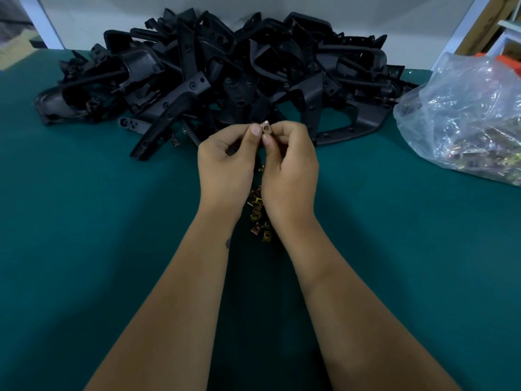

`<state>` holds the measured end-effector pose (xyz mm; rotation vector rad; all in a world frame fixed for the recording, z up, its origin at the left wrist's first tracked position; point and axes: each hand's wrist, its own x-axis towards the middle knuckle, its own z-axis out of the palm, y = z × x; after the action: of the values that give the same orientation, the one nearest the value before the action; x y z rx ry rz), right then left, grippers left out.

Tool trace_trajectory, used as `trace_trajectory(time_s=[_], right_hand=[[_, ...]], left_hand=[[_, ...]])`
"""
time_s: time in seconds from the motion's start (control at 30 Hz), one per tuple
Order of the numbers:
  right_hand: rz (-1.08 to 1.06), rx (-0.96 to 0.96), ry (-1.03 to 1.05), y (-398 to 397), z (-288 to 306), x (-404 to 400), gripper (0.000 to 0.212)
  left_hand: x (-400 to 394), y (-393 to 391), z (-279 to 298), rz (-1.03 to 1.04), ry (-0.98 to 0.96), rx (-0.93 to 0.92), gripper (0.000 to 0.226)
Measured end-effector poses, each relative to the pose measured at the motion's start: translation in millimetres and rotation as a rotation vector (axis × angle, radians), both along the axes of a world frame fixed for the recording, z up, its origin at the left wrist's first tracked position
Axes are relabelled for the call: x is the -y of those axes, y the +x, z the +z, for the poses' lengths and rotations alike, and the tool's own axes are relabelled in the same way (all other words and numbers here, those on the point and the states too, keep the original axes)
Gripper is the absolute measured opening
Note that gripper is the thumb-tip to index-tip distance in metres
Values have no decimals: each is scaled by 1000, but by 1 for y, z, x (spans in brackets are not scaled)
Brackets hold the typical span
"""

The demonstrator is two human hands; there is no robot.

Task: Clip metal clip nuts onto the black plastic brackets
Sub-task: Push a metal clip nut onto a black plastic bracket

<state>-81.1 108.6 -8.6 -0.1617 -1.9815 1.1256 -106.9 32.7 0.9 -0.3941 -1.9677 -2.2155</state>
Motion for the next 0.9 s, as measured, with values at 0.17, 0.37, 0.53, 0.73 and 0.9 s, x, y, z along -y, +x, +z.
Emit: trace_trajectory(time_s=[0.17,0.37,0.53,0.73,0.9], right_hand=[[-20,0,-153,2,2,9,3],[-51,26,15,3,3,4,9],[-46,71,-33,1,2,11,9],[1,57,-209,4,4,8,2],[-62,45,99,4,2,4,11]], left_hand=[[-3,3,1,11,13,25,17],[-7,3,2,58,-18,19,19],[-10,5,2,113,73,74,19],[-14,11,3,85,127,92,14],[-11,5,3,132,72,75,17]])
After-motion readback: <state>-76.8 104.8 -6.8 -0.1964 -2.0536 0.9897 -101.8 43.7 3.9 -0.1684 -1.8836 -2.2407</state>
